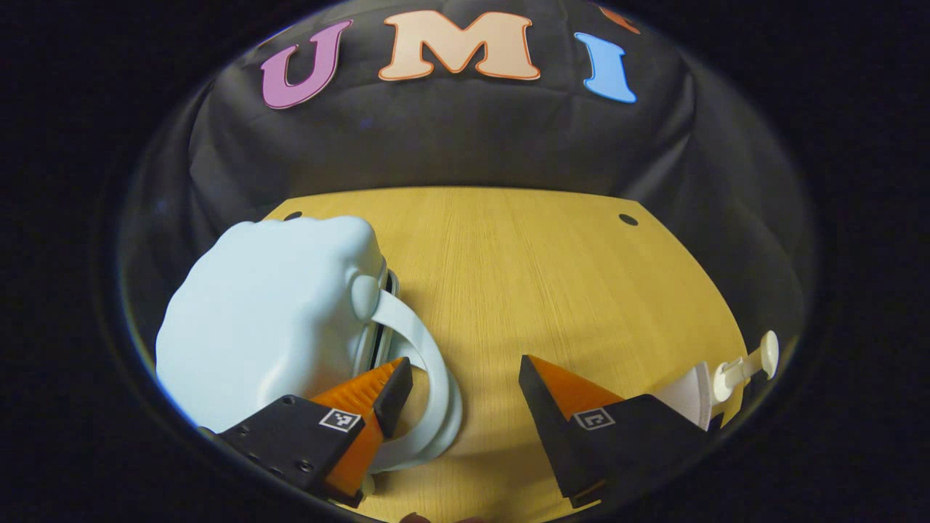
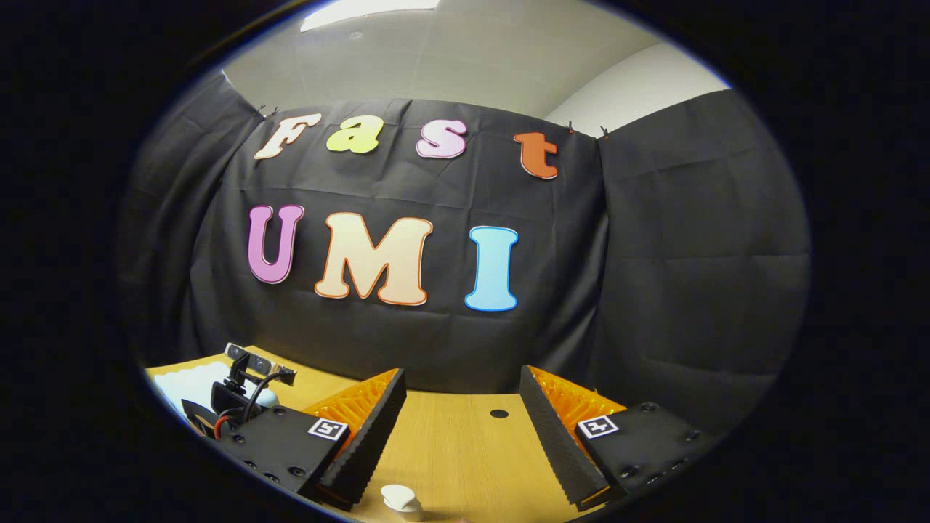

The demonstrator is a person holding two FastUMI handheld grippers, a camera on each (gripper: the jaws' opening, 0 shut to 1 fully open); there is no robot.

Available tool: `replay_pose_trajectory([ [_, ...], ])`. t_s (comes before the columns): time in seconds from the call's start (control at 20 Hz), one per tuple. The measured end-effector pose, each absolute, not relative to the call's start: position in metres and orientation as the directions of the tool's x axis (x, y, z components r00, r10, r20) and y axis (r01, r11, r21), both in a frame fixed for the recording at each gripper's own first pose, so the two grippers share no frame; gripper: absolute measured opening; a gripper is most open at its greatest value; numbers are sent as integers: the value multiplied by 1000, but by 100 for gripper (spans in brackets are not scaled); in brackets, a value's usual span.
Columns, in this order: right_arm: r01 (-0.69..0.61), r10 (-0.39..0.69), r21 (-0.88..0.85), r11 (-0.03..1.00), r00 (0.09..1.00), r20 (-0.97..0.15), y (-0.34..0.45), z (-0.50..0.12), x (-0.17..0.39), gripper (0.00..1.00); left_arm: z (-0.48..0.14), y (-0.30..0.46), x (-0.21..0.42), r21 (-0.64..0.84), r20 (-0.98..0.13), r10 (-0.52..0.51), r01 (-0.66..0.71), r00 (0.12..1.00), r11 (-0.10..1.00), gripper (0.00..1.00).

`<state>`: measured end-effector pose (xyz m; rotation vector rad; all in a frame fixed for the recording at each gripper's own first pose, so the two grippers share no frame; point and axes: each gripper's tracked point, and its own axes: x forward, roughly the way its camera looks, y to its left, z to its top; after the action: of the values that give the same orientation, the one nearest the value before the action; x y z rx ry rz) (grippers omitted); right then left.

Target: First open the suitcase, pack the skin care products into it, and then close the suitcase.

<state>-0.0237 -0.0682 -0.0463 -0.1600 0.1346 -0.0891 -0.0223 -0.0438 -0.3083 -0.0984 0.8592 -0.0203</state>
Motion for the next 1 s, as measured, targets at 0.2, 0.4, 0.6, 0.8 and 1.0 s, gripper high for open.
replay_pose_trajectory([
  [0.2,69,-92,-175,982,988,-126,-74,-49,-25,98,-323,-52,-22,-120,-792,-101,9,602,993,89],
  [0.4,80,-103,-169,982,986,-132,-89,-52,-23,98,-328,-36,-24,-82,-815,-58,-17,576,996,55],
  [0.6,53,-73,-142,988,988,-137,-94,-58,-19,100,-328,-31,-26,-79,-831,-60,-11,553,997,12],
  [0.8,-12,-2,-111,994,991,-131,-91,-63,-17,98,-320,-32,-25,-72,-830,-62,2,555,997,7],
  [1.0,-67,56,-79,995,990,-127,-86,-68,-16,99,-300,-34,-21,-69,-813,-28,-49,581,996,4],
])
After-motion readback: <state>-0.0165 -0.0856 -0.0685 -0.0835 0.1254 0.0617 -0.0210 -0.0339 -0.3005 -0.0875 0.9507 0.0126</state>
